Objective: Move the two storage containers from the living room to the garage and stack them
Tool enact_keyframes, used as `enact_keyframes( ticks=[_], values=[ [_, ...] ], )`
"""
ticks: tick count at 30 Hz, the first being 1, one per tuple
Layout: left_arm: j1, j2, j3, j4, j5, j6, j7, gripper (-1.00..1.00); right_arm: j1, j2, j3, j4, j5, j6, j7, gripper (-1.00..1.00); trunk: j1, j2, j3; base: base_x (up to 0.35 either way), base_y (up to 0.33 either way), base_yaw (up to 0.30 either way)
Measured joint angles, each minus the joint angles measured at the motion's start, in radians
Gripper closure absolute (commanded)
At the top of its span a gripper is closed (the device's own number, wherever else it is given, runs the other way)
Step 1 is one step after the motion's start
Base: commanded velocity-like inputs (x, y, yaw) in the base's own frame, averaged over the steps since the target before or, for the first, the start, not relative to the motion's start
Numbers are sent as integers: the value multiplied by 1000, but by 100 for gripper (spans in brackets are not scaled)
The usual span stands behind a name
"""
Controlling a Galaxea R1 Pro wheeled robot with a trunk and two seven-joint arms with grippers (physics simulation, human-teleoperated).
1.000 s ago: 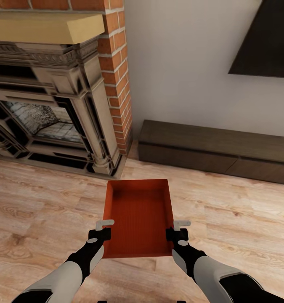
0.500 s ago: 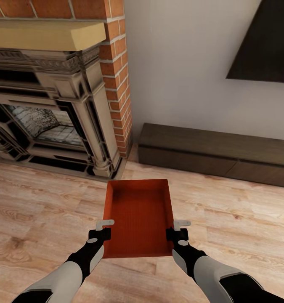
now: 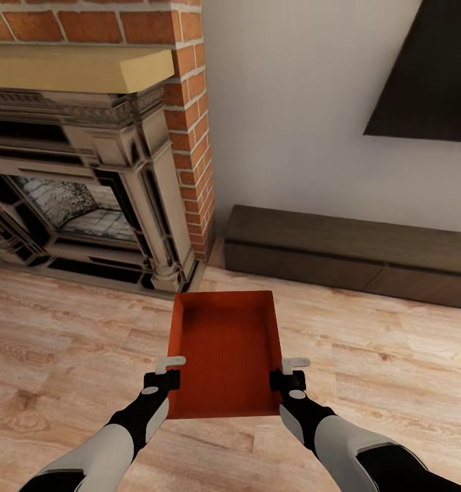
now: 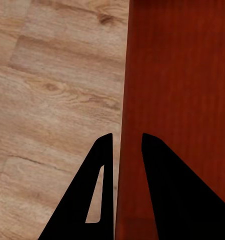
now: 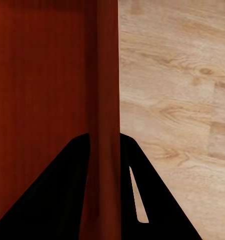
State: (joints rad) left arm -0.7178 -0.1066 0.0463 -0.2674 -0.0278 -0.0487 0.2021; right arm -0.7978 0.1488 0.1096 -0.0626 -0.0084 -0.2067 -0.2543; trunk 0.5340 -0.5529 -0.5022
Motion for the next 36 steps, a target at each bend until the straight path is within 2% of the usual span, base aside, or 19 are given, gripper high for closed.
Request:
enact_keyframes(
  ticks=[36],
  values=[
    [0,2,5,6,0,-1,-5,100,0,0,2,0,0,6,3,100,0,0,58,0,0,0]
  ],
)
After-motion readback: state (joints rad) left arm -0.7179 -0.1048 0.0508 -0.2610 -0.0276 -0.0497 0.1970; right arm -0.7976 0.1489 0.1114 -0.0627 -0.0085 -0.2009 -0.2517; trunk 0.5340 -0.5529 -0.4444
